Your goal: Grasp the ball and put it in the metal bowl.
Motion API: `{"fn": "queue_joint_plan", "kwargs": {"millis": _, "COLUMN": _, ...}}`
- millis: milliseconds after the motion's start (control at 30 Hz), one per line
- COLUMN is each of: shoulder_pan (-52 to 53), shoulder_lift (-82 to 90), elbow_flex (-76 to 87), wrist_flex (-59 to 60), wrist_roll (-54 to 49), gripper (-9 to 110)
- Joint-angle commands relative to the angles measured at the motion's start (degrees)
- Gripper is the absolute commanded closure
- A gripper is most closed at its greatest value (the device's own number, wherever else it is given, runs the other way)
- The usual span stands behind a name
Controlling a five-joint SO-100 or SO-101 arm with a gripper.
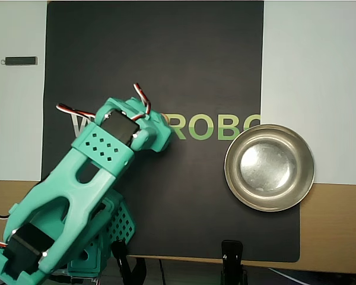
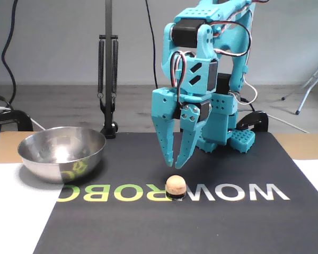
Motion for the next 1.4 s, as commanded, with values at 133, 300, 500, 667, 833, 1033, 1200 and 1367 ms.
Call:
{"fn": "queue_joint_plan", "kwargs": {"millis": 133, "shoulder_pan": -0.44, "shoulder_lift": 1.41, "elbow_flex": -0.53, "wrist_flex": -0.44, "wrist_roll": -0.18, "gripper": 87}}
{"fn": "queue_joint_plan", "kwargs": {"millis": 300, "shoulder_pan": -0.44, "shoulder_lift": 1.49, "elbow_flex": -0.7, "wrist_flex": -0.44, "wrist_roll": -0.18, "gripper": 87}}
{"fn": "queue_joint_plan", "kwargs": {"millis": 500, "shoulder_pan": -0.44, "shoulder_lift": 1.58, "elbow_flex": -0.7, "wrist_flex": -0.44, "wrist_roll": -0.18, "gripper": 86}}
{"fn": "queue_joint_plan", "kwargs": {"millis": 667, "shoulder_pan": -0.44, "shoulder_lift": 1.58, "elbow_flex": -0.79, "wrist_flex": -0.44, "wrist_roll": -0.18, "gripper": 82}}
{"fn": "queue_joint_plan", "kwargs": {"millis": 833, "shoulder_pan": -0.35, "shoulder_lift": 1.58, "elbow_flex": -0.88, "wrist_flex": -0.44, "wrist_roll": -0.18, "gripper": 61}}
{"fn": "queue_joint_plan", "kwargs": {"millis": 1033, "shoulder_pan": -0.09, "shoulder_lift": 1.32, "elbow_flex": -0.26, "wrist_flex": -0.44, "wrist_roll": 0.09, "gripper": 61}}
{"fn": "queue_joint_plan", "kwargs": {"millis": 1200, "shoulder_pan": 0.0, "shoulder_lift": 1.32, "elbow_flex": -0.62, "wrist_flex": -0.44, "wrist_roll": 0.26, "gripper": 61}}
{"fn": "queue_joint_plan", "kwargs": {"millis": 1367, "shoulder_pan": 0.0, "shoulder_lift": 1.32, "elbow_flex": -0.79, "wrist_flex": -0.53, "wrist_roll": 0.09, "gripper": 61}}
